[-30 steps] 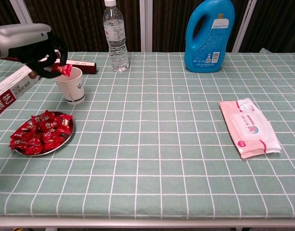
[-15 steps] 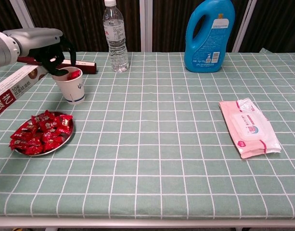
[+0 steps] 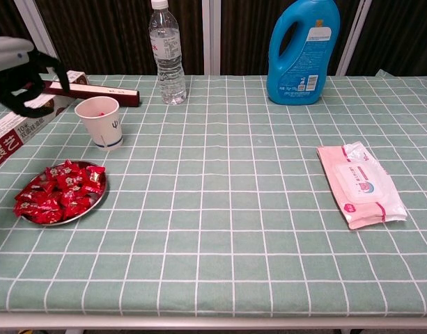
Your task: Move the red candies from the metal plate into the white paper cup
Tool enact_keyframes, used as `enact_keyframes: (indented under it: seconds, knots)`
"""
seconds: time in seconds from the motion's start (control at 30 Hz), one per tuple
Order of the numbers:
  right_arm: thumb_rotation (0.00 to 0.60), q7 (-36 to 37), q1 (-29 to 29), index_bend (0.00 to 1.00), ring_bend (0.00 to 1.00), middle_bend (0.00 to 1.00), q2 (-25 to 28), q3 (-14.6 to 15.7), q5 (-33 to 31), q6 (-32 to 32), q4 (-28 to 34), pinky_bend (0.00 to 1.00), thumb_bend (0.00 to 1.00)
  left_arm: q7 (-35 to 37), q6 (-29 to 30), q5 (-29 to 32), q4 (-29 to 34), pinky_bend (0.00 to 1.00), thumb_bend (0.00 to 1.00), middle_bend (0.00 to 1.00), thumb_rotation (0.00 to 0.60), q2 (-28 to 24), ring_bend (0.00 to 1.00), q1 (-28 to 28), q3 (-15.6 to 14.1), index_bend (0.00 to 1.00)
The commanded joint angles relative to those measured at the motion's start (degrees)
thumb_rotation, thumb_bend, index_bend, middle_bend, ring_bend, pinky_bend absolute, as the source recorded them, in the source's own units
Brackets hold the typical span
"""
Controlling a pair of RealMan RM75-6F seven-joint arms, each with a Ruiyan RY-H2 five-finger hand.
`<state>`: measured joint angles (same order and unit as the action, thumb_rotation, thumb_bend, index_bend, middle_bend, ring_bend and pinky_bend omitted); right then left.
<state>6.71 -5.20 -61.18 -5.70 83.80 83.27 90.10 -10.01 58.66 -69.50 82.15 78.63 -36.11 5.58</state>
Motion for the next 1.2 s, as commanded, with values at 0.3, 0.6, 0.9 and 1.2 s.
enact_keyframes:
  seconds: [0.3, 0.6, 0.9, 1.2]
  knots:
    - [0.6, -0.8, -0.1, 0.01, 0.03, 0.21, 0.1, 0.2, 0.7, 0.4, 0.9, 0.39, 0.09, -4.2, -7.4, 2.3, -2.1, 1.0, 0.33, 0.89, 0.6, 2.9, 0.93, 1.1, -5.0, 0.49]
    - [0.6, -1.1, 0.2, 0.02, 0.03, 0.21, 0.1, 0.4, 0.5, 0.6, 1.2, 0.39, 0.09, -7.8, -9.6, 4.1, -2.8, 1.0, 0.33, 0.89, 0.6, 5.5, 0.93, 0.3, -5.4, 0.48]
    - [0.6, -1.2, 0.2, 0.02, 0.03, 0.21, 0.2, 0.4, 0.3, 0.5, 1.3, 0.39, 0.09, -6.9, -9.5, 2.6, -2.3, 1.0, 0.32, 0.89, 0.6, 6.1, 0.93, 0.2, -5.1, 0.49]
    - [0.6, -1.4, 0.2, 0.02, 0.03, 0.21, 0.2, 0.3, 0.0, 0.4, 1.4, 0.39, 0.09, -6.0, -6.7, -1.3, 1.6, 1.0, 0.32, 0.89, 0.6, 4.9, 0.93, 0.4, -4.7, 0.48]
